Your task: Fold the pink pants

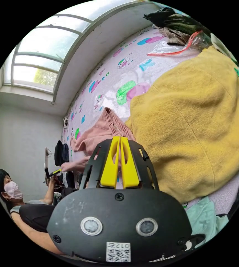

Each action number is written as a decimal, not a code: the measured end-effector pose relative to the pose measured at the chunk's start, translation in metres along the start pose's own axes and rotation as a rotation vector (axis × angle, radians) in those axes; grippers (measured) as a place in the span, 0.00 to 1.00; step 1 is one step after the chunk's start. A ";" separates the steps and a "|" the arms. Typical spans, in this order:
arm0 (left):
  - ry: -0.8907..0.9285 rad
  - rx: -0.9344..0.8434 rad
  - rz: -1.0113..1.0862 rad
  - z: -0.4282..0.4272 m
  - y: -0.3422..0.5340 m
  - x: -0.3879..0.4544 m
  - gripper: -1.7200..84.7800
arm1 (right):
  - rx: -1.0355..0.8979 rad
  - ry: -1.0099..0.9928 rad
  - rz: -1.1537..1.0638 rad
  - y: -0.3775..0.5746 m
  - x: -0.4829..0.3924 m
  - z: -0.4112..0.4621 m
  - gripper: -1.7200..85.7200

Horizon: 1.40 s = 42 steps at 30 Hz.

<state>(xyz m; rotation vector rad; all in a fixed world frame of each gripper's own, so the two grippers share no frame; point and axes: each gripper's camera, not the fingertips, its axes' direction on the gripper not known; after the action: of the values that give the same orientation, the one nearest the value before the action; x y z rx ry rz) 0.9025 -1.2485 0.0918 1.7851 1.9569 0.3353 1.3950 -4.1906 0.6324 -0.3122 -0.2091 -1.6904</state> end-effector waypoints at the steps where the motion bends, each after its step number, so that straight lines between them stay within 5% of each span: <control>1: -0.020 -0.042 -0.053 0.009 0.024 -0.011 0.03 | 0.056 -0.041 0.068 0.015 0.024 -0.025 0.01; 8: 0.009 0.000 -0.247 0.036 0.099 -0.036 0.04 | 0.192 -0.049 -0.012 0.073 0.027 -0.063 0.02; 13: -0.058 -0.048 -0.247 0.045 0.103 -0.036 0.06 | -0.128 0.066 -0.272 0.046 -0.057 0.063 0.10; 21: 0.052 0.030 -0.309 0.043 0.131 -0.050 0.12 | -0.405 0.198 -0.320 0.007 -0.058 0.205 0.12; 27: 0.044 0.062 -0.370 0.051 0.151 -0.056 0.08 | -0.541 0.129 -0.350 0.011 -0.033 0.266 0.04; 36: 0.091 0.209 -0.373 0.030 0.165 -0.064 0.03 | -0.351 -0.038 -0.182 -0.031 -0.009 0.251 0.01; 39: 0.171 0.442 -0.485 -0.016 0.138 -0.091 0.03 | -0.226 -0.085 -0.179 -0.118 -0.084 0.217 0.01; 42: 0.037 0.550 -0.410 -0.093 0.077 -0.088 0.03 | -0.143 0.042 -0.362 -0.214 -0.247 0.170 0.01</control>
<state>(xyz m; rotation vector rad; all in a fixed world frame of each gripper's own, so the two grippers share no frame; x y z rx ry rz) 0.9280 -1.3134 0.2241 1.6066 2.5444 -0.3409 1.2284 -3.8749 0.7216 -0.3599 -0.1180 -2.0737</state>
